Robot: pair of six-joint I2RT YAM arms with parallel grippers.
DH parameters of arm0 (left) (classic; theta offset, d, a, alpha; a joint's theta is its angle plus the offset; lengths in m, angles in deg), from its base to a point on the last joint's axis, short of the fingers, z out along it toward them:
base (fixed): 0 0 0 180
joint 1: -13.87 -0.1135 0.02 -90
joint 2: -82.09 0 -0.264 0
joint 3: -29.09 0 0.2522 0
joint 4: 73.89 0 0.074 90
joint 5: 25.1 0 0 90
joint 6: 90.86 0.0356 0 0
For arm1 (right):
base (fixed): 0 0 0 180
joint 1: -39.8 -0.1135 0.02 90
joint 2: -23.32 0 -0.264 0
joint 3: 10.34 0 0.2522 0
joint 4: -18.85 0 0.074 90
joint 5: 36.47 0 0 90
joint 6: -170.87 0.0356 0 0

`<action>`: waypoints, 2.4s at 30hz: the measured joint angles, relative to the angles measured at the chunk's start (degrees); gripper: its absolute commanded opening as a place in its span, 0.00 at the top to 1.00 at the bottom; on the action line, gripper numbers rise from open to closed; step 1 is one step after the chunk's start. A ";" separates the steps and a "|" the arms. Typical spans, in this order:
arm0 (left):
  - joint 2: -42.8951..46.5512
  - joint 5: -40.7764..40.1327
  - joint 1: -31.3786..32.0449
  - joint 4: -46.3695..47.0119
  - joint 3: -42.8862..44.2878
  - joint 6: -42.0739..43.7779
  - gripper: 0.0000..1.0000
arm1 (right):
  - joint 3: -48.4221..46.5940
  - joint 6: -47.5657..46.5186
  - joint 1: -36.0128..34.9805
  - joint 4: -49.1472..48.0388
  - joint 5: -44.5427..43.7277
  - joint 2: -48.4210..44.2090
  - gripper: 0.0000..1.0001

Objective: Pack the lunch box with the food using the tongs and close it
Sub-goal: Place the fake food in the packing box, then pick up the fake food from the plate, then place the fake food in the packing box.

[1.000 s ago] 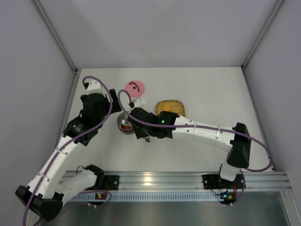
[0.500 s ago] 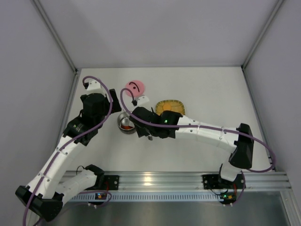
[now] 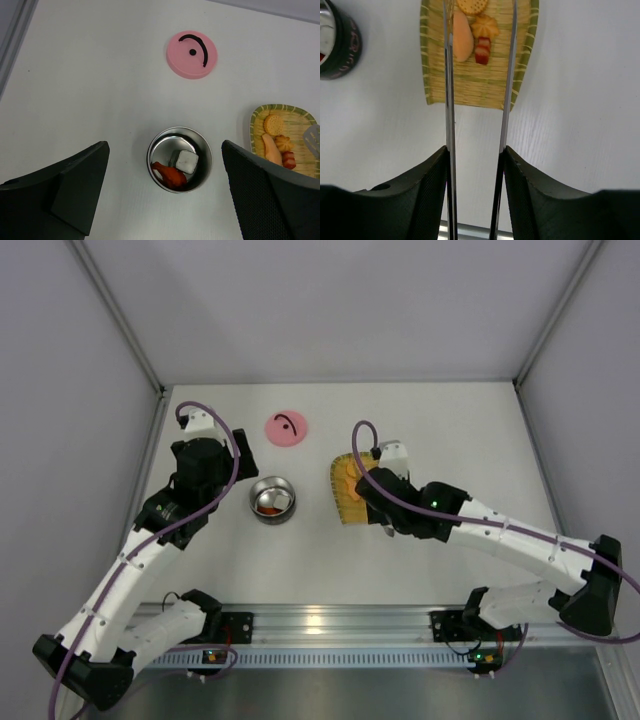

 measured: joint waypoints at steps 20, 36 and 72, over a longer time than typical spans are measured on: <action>-0.33 0.00 0.00 0.00 0.00 0.00 0.01 | 10.14 1.46 3.48 -2.01 2.60 1.18 0.61; -0.37 0.00 0.00 0.00 0.00 0.00 0.01 | 10.14 2.19 3.23 -2.86 4.79 1.18 0.62; -0.74 0.00 -0.02 0.00 0.00 0.00 0.01 | -8.44 -0.26 -5.07 -3.93 5.97 8.13 0.84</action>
